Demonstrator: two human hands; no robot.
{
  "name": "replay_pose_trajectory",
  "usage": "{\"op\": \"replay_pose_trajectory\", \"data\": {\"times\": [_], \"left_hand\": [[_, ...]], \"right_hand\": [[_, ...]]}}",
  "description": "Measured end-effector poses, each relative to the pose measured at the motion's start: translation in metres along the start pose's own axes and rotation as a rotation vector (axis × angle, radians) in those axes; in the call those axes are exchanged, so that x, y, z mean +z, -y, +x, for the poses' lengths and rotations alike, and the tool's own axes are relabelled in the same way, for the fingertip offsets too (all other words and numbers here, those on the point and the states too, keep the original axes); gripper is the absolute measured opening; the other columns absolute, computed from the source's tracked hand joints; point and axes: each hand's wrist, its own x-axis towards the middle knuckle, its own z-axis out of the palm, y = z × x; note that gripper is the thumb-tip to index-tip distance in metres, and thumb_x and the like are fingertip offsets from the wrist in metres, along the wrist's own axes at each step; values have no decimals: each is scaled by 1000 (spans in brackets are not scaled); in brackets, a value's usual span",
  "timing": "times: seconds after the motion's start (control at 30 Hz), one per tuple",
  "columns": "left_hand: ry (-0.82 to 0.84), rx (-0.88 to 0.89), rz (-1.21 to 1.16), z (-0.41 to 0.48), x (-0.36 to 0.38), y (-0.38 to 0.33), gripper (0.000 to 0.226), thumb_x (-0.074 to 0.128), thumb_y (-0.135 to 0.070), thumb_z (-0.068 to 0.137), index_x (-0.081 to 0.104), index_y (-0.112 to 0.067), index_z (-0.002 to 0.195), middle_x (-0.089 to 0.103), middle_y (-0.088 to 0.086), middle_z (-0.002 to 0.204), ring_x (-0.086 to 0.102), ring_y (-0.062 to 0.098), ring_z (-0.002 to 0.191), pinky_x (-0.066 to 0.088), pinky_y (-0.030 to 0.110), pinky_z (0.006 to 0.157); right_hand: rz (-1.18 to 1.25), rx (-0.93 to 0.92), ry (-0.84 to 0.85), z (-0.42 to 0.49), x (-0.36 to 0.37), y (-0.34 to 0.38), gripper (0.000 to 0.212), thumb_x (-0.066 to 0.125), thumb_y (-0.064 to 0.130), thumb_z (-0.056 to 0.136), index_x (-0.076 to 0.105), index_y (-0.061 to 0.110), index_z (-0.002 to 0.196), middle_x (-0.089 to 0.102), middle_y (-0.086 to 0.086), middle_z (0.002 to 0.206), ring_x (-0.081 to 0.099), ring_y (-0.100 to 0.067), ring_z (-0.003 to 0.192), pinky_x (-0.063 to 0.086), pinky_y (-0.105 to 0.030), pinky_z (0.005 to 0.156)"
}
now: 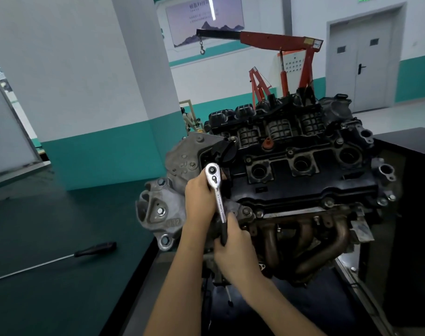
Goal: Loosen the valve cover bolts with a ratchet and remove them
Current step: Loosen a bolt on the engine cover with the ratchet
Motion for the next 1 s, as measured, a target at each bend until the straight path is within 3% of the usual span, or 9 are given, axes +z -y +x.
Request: {"op": "replay_pose_trajectory", "data": {"times": [0.2,0.33,0.4,0.47,0.57,0.7,0.83,1.0], "left_hand": [[34,88,-27,1,-4,-1,14,56,-11,85,69,-12,92,72,3,79,65,21,74,52,40,71],[58,153,26,3,-7,-4,18,59,-11,93,68,-9,108,72,8,84,65,26,78,47,35,68],[25,116,45,1,-6,-5,14,60,-10,93,68,-6,104,71,10,78,64,27,73,38,30,62],[-21,42,59,-1,-4,-7,7,60,-5,91,66,-2,89,69,12,73,62,30,69,30,27,58],[-36,14,105,0,-1,-5,8,57,0,88,64,1,84,68,14,71,61,34,69,35,35,59],[-6,-22,46,2,1,0,10,61,-9,90,69,-5,86,72,9,77,66,26,75,52,42,71],[-12,-13,-30,1,0,2,7,67,-17,90,70,-17,84,71,-2,76,65,11,72,52,32,70],[4,83,-50,1,-3,-1,16,60,-11,85,70,-21,92,70,-1,75,63,15,66,49,33,66]], "right_hand": [[-287,-138,236,28,-83,-10,27,57,8,80,50,20,103,59,-10,78,61,-34,73,50,-39,65],[-864,-299,237,77,-154,3,38,59,17,87,50,22,124,54,-4,82,63,-33,84,41,-33,63],[-954,-371,185,83,-159,8,35,58,19,88,49,23,122,48,-1,79,62,-32,83,37,-33,62],[-879,-335,144,68,-144,4,29,58,19,86,48,24,113,50,-2,79,63,-34,84,38,-33,63],[-372,-141,165,22,-92,-5,21,57,14,82,45,22,97,54,-6,74,60,-32,72,45,-36,61],[-95,-18,39,1,-17,3,37,52,10,84,43,16,119,64,-17,87,62,-38,82,51,-41,68],[-147,-2,32,1,-8,2,42,51,13,84,40,17,125,64,-16,93,62,-39,89,50,-39,71],[-418,-149,241,31,-95,-7,34,56,12,80,50,24,110,61,-7,82,64,-36,81,51,-36,68]]}}
